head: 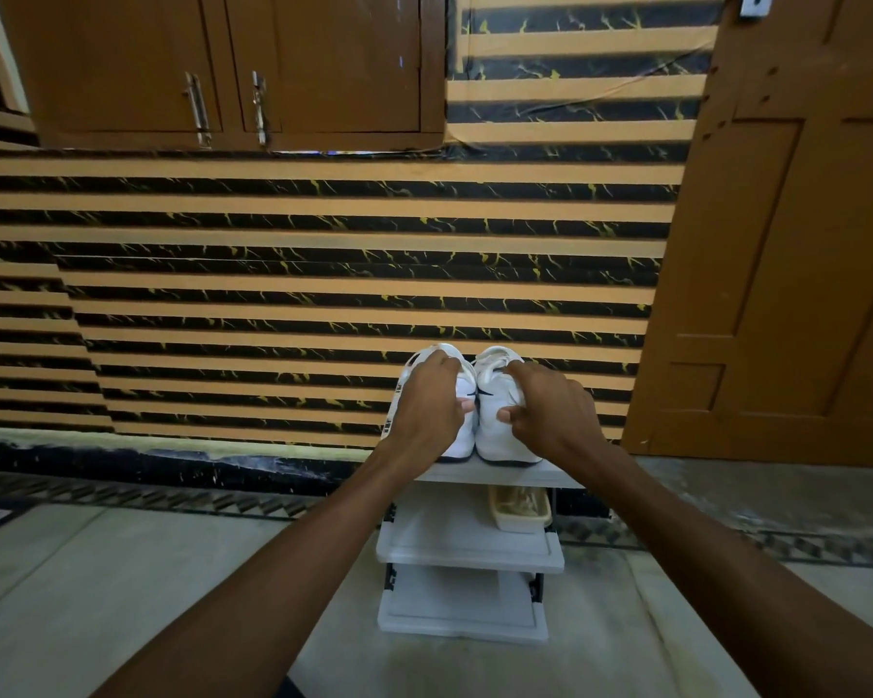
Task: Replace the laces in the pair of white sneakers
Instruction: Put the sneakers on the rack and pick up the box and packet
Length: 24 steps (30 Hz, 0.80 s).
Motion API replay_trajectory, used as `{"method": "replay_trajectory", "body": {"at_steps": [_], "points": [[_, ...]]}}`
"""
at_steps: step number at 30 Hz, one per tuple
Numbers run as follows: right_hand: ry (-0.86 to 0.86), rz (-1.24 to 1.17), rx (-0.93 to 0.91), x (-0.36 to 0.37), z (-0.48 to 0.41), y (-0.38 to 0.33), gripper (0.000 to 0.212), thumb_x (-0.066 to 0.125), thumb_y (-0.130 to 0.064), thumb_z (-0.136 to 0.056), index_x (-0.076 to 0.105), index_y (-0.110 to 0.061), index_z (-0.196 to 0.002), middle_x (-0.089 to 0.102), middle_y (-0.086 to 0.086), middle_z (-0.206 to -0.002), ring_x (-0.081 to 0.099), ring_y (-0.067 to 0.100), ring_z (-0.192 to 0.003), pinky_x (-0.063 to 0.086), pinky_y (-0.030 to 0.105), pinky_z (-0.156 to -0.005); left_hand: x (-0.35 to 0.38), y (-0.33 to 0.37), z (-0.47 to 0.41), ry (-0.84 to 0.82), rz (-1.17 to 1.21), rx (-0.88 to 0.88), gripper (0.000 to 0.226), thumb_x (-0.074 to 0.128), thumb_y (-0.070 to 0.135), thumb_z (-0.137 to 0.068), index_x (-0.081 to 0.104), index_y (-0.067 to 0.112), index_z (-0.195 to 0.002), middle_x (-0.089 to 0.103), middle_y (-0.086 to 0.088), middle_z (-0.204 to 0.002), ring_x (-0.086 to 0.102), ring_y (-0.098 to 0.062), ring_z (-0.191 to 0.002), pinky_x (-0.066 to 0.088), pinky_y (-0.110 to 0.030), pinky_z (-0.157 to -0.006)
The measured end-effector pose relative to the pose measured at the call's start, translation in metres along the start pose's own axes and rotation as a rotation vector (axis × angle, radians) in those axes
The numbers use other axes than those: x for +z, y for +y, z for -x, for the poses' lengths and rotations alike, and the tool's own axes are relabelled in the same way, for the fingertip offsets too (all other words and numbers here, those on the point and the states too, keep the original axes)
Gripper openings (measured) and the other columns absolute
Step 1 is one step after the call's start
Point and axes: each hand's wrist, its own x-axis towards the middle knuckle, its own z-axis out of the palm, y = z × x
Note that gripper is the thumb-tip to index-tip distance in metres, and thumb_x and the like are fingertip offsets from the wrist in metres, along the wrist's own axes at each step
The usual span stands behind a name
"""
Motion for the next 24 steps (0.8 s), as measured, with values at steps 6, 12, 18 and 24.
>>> {"method": "replay_trajectory", "body": {"at_steps": [6, 12, 18, 24], "points": [[-0.013, 0.004, -0.003, 0.01, -0.003, 0.004, 0.052, 0.072, -0.036, -0.083, 0.049, -0.023, -0.128, 0.06, 0.0, -0.124, 0.062, 0.026, -0.099, 0.052, 0.038, -0.076, 0.001, -0.001, -0.004, 0.001, 0.055, -0.047, 0.042, 0.075, 0.014, -0.081, 0.06, 0.005, -0.119, 0.058, -0.008, -0.12, 0.053, -0.022, -0.112, 0.036, -0.025, -0.093], [0.121, -0.156, -0.019, -0.008, 0.035, -0.008, 0.057, 0.072, -0.03, -0.083, 0.048, -0.024, -0.134, 0.049, 0.0, -0.135, 0.062, 0.018, -0.092, 0.053, 0.031, -0.072, -0.019, 0.017, 0.031, 0.16, 0.123, -0.09, 0.039, 0.071, 0.011, -0.083, 0.053, 0.016, -0.116, 0.048, -0.002, -0.12, 0.044, -0.015, -0.111, 0.041, -0.025, -0.089], [0.042, -0.691, 0.083, -0.009, 0.113, -0.046, 0.01, 0.067, -0.016, -0.088, 0.071, -0.021, -0.095, 0.069, -0.013, -0.089, 0.062, -0.002, -0.07, 0.05, 0.016, -0.064, -0.045, 0.018, 0.124, 0.08, 0.457, -0.271, 0.017, 0.058, 0.002, -0.088, 0.063, 0.017, -0.094, 0.064, 0.006, -0.085, 0.059, -0.003, -0.078, 0.047, -0.012, -0.066], [-0.396, -0.851, 0.118, 0.056, 0.181, -0.099, 0.009, 0.068, -0.015, -0.087, 0.074, -0.021, -0.083, 0.069, -0.014, -0.076, 0.064, 0.0, -0.066, 0.054, 0.019, -0.063, -0.052, -0.046, 0.234, -0.076, 0.312, -0.52, 0.018, 0.057, 0.001, -0.088, 0.067, 0.016, -0.088, 0.067, 0.009, -0.083, 0.06, -0.001, -0.077, 0.043, -0.004, -0.067]]}}
